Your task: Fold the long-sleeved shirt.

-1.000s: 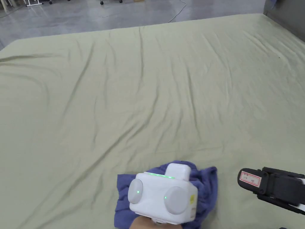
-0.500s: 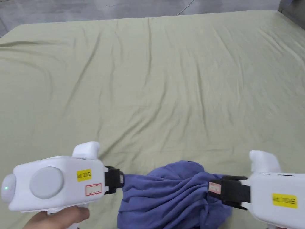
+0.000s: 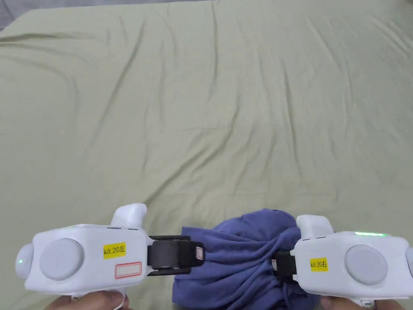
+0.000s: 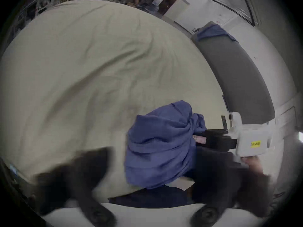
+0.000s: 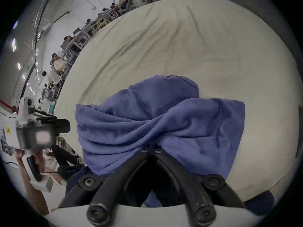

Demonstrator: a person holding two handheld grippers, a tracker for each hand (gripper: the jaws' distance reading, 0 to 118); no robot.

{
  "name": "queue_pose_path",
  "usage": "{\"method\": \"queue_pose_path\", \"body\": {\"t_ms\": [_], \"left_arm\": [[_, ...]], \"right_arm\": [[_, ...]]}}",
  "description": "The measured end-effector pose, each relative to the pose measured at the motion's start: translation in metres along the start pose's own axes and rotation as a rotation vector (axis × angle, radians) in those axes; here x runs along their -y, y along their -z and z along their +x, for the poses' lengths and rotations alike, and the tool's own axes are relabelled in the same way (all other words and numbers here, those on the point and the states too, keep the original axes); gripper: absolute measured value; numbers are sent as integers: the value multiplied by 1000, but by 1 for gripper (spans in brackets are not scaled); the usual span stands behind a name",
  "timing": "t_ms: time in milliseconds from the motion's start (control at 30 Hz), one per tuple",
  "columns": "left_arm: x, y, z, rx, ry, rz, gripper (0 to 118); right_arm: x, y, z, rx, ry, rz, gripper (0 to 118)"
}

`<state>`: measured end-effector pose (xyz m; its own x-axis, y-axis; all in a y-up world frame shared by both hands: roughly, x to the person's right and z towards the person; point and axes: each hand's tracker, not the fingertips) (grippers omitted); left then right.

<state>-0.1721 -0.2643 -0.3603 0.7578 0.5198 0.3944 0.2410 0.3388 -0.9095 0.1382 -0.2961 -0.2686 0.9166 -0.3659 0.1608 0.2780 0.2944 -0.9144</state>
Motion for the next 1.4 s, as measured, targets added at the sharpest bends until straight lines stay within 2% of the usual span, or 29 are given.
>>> {"method": "queue_pose_path", "body": {"t_ms": [200, 233, 267, 300, 333, 433, 500, 567, 667, 767, 867, 1100, 1167, 1200, 1233, 1267, 1300, 1333, 1400], "left_arm": [[-15, 40, -2, -5, 87, -49, 114], [-20, 48, -2, 14, 92, -65, 105], [-15, 64, -2, 34, 94, -82, 79], [-17, 70, -1, 45, 102, -92, 38], [-20, 77, 3, 36, 109, -94, 18], [-24, 77, 13, 1, 99, -97, 15], [-26, 59, 11, 32, 112, -56, 14], [-30, 35, -1, 97, 70, -76, 13], [-38, -11, -33, 80, 47, -61, 11], [-46, -63, -75, -65, 46, -44, 11], [-57, -103, -124, -293, 50, -64, 11], [-89, -171, -263, -728, -41, -85, 11], [-95, -181, -296, -798, -37, -101, 11], [-98, -185, -315, -837, -57, -98, 12], [-99, -187, -328, -868, -84, -107, 26], [-99, -190, -338, -893, -119, -100, 54], [-98, -193, -347, -944, -164, -77, 92], [-96, -196, -349, -1002, -200, -50, 118], [-91, -211, -346, -950, -222, 81, 117]], "right_arm": [[4, -2, 9, -42, 47, 24, 0], [5, -2, 10, -51, 60, 27, 0], [6, -3, 11, -59, 73, 30, 0], [6, -4, 12, -61, 80, 34, 0], [8, -6, 11, -63, 85, 40, 0], [14, -20, 3, -54, 73, 87, 0], [18, -35, -10, -2, 14, 147, 0], [21, -46, -27, 38, -27, 180, 0], [19, -51, -59, -23, -73, 180, 0], [14, -45, -95, -104, -123, 174, 0], [5, -27, -136, -183, -144, 133, 0], [-9, -4, -270, -357, -261, 127, 0], [-12, 0, -299, -420, -278, 113, 0], [-13, 3, -311, -448, -275, 86, 0], [-14, 7, -321, -468, -268, 49, 0], [-16, 9, -327, -475, -262, 28, 0], [-17, 11, -330, -471, -262, 39, 0], [-17, 10, -333, -468, -266, 43, 0], [-16, 8, -336, -465, -289, 55, 0]]}}
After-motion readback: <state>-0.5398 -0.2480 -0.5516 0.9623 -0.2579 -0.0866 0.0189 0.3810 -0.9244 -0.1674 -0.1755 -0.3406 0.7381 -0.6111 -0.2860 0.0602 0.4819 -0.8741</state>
